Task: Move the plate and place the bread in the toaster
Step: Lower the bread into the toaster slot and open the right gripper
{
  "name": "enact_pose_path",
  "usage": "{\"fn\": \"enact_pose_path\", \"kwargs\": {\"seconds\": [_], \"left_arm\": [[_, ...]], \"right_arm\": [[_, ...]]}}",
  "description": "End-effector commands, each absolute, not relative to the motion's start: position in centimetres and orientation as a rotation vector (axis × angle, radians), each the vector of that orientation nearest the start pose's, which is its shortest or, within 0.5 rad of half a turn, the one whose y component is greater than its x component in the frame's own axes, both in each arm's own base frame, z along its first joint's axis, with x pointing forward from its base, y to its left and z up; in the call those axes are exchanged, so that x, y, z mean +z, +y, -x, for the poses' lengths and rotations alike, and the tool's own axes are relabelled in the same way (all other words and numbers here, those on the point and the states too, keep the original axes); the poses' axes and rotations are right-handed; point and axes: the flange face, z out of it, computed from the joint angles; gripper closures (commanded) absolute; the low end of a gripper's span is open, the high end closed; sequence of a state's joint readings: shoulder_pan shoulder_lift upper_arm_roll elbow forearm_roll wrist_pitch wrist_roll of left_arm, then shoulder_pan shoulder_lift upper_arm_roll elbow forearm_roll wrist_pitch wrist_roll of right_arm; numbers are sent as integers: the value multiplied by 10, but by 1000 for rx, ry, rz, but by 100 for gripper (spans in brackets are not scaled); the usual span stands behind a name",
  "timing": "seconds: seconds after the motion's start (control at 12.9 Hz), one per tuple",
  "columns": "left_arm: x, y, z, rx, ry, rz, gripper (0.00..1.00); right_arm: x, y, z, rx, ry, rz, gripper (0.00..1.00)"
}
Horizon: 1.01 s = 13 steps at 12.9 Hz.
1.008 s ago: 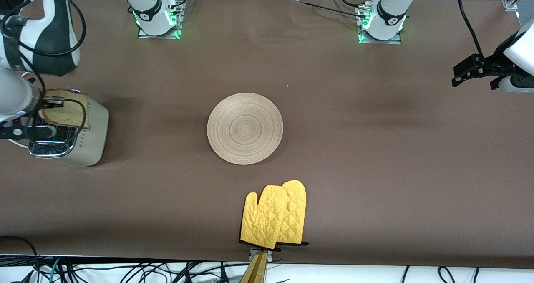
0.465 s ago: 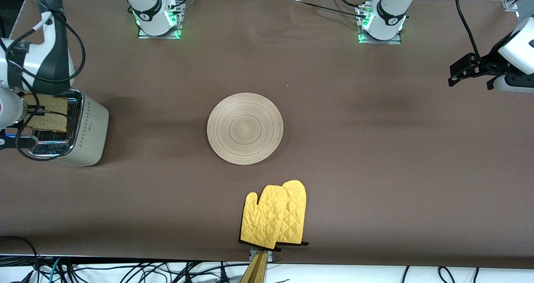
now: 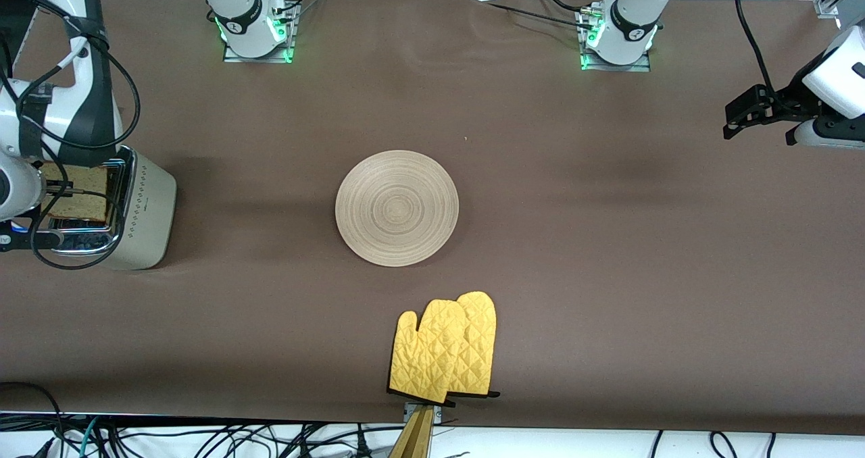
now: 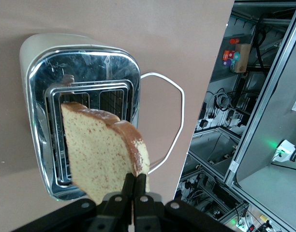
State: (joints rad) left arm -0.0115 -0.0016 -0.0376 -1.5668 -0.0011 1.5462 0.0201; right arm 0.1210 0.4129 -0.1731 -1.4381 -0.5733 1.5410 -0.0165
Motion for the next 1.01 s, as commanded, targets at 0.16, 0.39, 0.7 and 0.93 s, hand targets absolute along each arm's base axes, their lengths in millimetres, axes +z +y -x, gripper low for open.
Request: {"fn": "enact_pose_path", "kwargs": {"seconds": [0.16, 0.39, 0.7, 0.93], "left_arm": [[631, -26, -552, 36, 105, 3150, 0], [631, -27, -552, 44, 105, 3152, 0], [630, -24, -552, 46, 93, 3152, 0], [629, -22, -551, 53, 88, 3152, 0]], "right_arm": [[440, -80, -663, -375, 70, -2463, 100], [443, -87, -663, -362, 52, -2477, 0], [487, -43, -646, -344, 71, -2570, 0], [516, -19, -621, -399, 34, -2816, 0]]}}
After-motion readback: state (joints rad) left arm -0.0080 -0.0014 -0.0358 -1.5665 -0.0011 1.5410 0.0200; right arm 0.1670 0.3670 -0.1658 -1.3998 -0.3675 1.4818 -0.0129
